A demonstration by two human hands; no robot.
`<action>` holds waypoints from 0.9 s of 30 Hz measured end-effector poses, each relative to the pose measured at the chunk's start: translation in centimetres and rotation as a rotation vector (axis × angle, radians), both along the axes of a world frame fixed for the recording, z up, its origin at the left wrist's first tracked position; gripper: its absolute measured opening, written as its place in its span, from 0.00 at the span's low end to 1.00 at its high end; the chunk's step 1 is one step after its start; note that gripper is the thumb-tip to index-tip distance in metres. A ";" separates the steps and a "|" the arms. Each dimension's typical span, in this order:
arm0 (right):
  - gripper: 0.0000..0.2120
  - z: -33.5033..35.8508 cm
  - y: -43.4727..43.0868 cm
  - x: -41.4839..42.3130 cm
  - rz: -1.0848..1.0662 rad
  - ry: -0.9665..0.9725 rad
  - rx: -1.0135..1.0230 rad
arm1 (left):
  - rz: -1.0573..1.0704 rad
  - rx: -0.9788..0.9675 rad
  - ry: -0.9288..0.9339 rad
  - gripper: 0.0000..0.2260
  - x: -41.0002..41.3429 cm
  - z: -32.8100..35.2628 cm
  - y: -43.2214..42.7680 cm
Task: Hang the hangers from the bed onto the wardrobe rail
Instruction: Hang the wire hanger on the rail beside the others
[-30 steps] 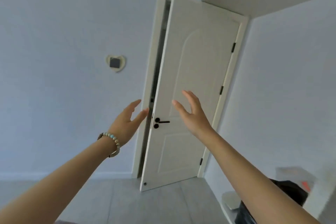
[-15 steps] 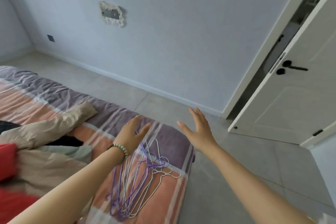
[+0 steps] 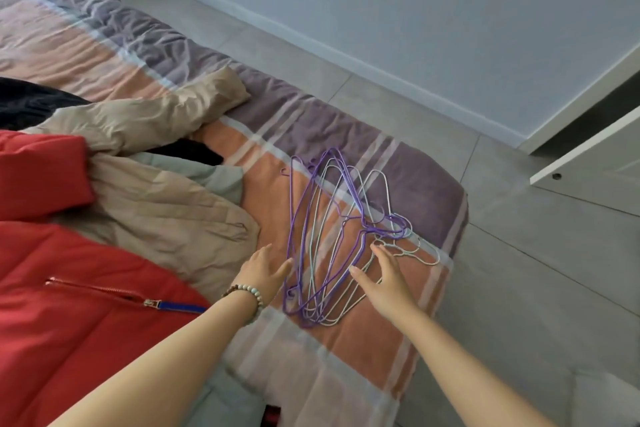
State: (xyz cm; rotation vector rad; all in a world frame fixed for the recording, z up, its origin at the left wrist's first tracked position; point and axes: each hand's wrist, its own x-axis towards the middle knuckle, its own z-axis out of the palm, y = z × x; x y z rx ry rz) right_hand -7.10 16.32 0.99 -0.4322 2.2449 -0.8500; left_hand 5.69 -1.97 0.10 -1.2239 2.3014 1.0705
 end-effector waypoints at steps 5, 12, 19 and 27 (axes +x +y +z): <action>0.28 -5.7 -1.4 1.2 -0.117 -0.177 0.023 | 0.057 0.080 -0.049 0.26 0.3 -4.9 0.5; 0.22 -10.5 -3.3 2.1 -0.407 -0.376 -0.130 | 0.096 0.138 -0.086 0.28 -0.3 -9.3 0.2; 0.13 -11.4 -4.5 2.5 -0.654 -0.557 -0.313 | 0.124 0.071 -0.043 0.11 -1.7 -10.9 0.5; 0.08 -5.6 -3.2 2.3 -0.536 -0.549 -0.482 | 0.342 -0.064 0.295 0.12 -2.2 -7.3 1.9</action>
